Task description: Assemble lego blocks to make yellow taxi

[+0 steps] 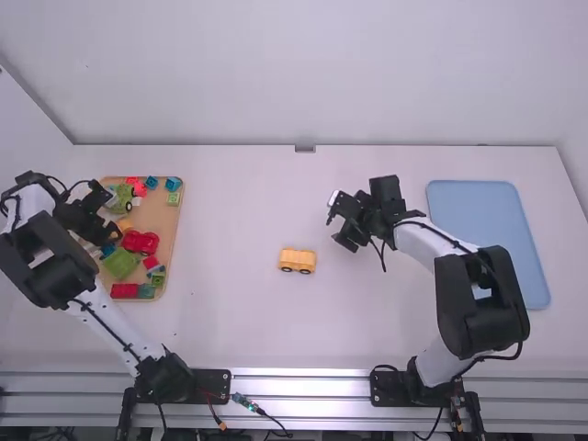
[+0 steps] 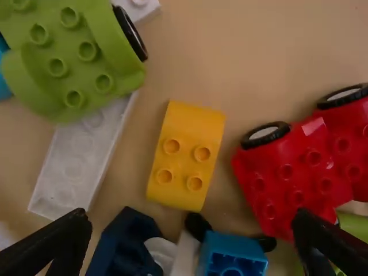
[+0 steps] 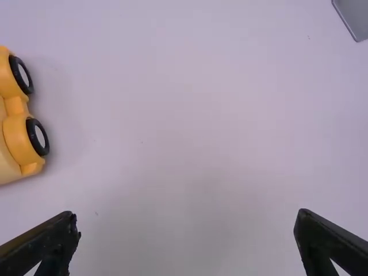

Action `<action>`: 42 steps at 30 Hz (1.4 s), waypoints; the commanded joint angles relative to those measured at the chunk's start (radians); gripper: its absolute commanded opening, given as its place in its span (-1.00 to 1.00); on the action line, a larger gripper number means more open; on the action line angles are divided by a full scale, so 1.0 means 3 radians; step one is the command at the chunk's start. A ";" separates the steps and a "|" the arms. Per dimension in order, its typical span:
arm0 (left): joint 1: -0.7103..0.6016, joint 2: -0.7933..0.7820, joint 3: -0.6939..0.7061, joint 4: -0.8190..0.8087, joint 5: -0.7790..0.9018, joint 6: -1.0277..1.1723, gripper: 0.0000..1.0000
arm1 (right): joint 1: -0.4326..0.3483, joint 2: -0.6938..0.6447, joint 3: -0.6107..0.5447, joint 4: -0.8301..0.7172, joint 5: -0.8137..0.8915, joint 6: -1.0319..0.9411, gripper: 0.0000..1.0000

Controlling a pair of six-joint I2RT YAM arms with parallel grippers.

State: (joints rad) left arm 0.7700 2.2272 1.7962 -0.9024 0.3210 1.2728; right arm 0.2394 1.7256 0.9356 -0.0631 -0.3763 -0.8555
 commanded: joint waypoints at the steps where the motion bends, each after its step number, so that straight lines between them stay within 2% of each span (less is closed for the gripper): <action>1: -0.0018 0.0043 0.0047 -0.0013 0.0147 0.0022 0.83 | -0.0010 -0.0072 0.0000 -0.0001 -0.0052 0.0024 0.98; 4: -0.0037 0.0043 0.0015 0.0008 0.0132 0.0089 0.73 | -0.0010 -0.0072 0.0000 -0.0018 -0.0052 0.0025 0.98; 5: -0.0039 0.0043 -0.0011 0.0004 0.0133 0.0192 0.64 | -0.0010 -0.0072 0.0000 -0.0020 -0.0052 0.0025 0.98; 8: -0.0038 0.0043 -0.0051 0.0006 0.0132 0.0341 0.61 | -0.0010 -0.0072 0.0000 -0.0029 -0.0053 0.0024 0.98; 11: -0.0013 0.0043 -0.0061 0.0008 0.0132 0.0375 0.44 | -0.0010 -0.0072 0.0000 -0.0038 -0.0053 0.0022 0.98; 15: -0.0014 0.0043 -0.0064 0.0057 0.0135 0.0385 0.38 | -0.0010 -0.0072 0.0000 -0.0053 -0.0052 0.0024 0.98; 27: -0.0033 0.0043 -0.0300 0.0313 0.0145 0.0484 0.35 | -0.0010 -0.0072 0.0000 -0.0066 -0.0060 0.0024 0.98; 31: -0.0018 0.0043 -0.0352 0.0431 0.0164 0.0436 0.25 | -0.0010 -0.0072 0.0000 -0.0066 -0.0066 0.0024 0.99; 42: -0.0036 0.0051 -0.0473 0.0568 0.0309 0.0435 0.25 | -0.0010 -0.0072 0.0000 -0.0064 -0.0090 0.0022 0.98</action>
State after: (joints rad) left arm 0.7666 2.2272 1.6722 -0.7315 0.3832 1.3998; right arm 0.2394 1.7256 0.9356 -0.0792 -0.3889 -0.8543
